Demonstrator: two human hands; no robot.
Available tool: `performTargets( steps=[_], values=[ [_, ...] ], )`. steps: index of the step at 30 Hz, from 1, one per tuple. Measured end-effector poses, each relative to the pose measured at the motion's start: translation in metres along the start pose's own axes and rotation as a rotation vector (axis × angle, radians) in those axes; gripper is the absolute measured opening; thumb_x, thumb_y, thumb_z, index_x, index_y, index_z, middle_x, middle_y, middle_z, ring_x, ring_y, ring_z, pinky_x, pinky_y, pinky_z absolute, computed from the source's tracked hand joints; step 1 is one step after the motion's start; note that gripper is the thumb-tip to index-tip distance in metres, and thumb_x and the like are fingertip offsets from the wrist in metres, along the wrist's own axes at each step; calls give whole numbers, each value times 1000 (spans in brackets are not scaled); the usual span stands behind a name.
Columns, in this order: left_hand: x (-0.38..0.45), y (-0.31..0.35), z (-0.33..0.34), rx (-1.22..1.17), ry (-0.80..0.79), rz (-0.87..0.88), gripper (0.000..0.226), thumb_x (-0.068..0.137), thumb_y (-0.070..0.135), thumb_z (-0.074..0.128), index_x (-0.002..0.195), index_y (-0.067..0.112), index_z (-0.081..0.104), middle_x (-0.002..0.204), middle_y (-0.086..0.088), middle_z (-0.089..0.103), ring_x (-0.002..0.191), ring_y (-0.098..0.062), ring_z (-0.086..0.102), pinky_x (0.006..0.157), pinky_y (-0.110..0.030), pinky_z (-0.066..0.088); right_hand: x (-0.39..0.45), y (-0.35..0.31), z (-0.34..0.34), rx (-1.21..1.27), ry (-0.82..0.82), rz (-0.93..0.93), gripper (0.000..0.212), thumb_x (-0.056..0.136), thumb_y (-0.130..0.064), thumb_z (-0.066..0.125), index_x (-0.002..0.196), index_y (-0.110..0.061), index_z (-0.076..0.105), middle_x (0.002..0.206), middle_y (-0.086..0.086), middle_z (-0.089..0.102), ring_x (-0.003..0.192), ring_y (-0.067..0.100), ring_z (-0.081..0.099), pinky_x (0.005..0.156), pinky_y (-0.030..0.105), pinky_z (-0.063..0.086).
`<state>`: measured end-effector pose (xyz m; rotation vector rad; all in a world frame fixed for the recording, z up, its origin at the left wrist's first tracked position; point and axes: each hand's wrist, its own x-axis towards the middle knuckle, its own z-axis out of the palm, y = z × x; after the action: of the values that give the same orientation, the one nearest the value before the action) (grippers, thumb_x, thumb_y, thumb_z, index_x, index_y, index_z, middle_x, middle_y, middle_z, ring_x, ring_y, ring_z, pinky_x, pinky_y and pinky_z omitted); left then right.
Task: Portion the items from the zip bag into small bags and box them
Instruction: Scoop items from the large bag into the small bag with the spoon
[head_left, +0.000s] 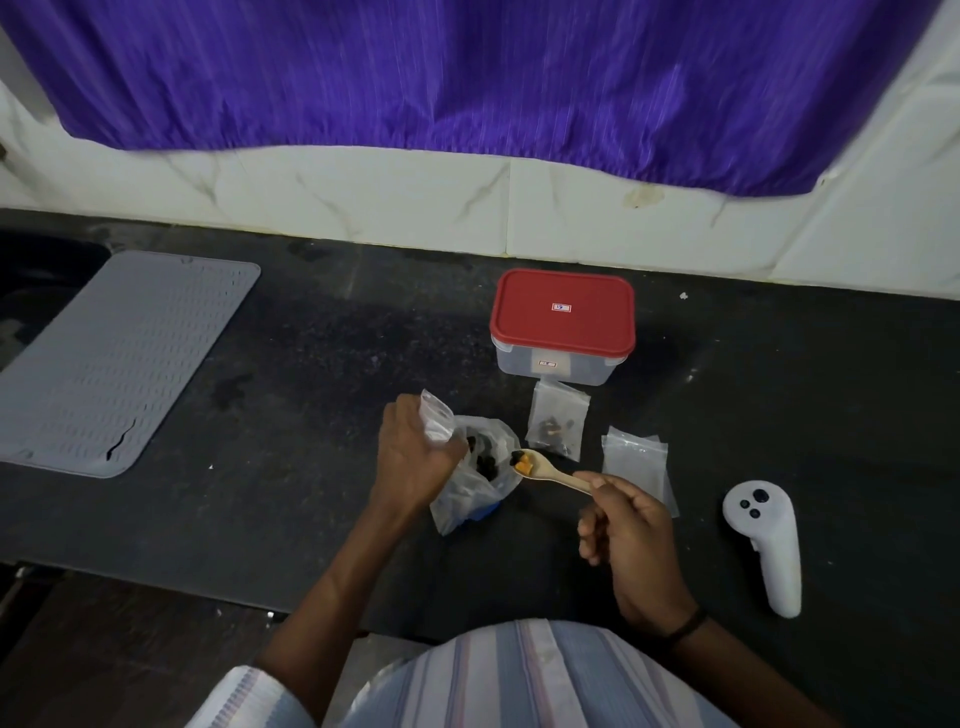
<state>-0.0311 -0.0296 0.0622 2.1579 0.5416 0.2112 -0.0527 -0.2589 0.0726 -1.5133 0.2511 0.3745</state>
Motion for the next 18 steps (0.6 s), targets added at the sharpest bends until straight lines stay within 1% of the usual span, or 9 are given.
performTargets(
  steps=[3,7,9,11,12,13,14,16,18],
  values=[
    [-5,-2,-3,-37,111,101,34,72,13,75,93,19,48,92,4,49,87,-18,53,73,-33,48,-5,-10,-1,45,-7,-7,24,100,-18,46,107,-12,69,59,8,56,48,19,49,45,29,39],
    [-11,6,-7,-120,202,163,33,72,8,71,94,20,49,89,2,55,80,-11,57,65,-22,48,-12,-32,3,147,-18,-31,25,100,-16,47,105,-10,70,55,8,52,44,17,44,41,27,34],
    [-11,8,-8,-117,159,236,32,75,5,72,93,19,50,89,1,57,78,-10,57,64,-17,46,-16,-46,6,193,-29,-59,25,99,-15,47,103,-9,71,53,8,49,42,17,42,39,26,31],
    [-12,4,-4,-95,76,291,30,78,9,75,98,15,54,92,-2,60,81,-11,59,70,-19,50,-20,-59,10,213,-47,-87,25,99,-14,47,100,-8,72,51,8,48,40,17,41,38,24,30],
    [-13,1,-1,-78,27,275,32,80,11,77,105,9,58,98,-6,62,87,-14,61,78,-26,53,-21,-65,12,213,-58,-97,25,99,-14,47,99,-8,72,50,8,48,39,16,40,38,24,29],
    [-15,-1,3,-69,-10,243,40,80,13,79,112,2,59,105,-12,63,94,-20,62,86,-35,53,-22,-69,14,209,-67,-107,25,98,-13,47,98,-8,72,49,8,47,38,16,40,38,23,29],
    [-16,-1,5,-62,-22,226,47,80,14,81,117,-2,58,109,-16,63,98,-26,62,90,-40,52,-23,-73,17,199,-75,-119,26,98,-13,47,97,-8,72,48,8,47,38,16,40,37,23,29],
    [-19,5,8,-73,5,284,47,78,16,82,114,0,57,104,-16,62,92,-27,62,85,-35,52,-23,-76,21,159,-82,-145,26,98,-13,47,98,-9,72,48,8,48,37,16,41,36,23,31],
    [-23,14,6,-75,44,412,42,76,14,82,108,13,54,96,-9,60,82,-20,60,74,-26,50,-22,-76,24,90,-93,-172,25,99,-13,47,98,-11,72,49,7,50,39,17,44,37,23,33]
  ],
)
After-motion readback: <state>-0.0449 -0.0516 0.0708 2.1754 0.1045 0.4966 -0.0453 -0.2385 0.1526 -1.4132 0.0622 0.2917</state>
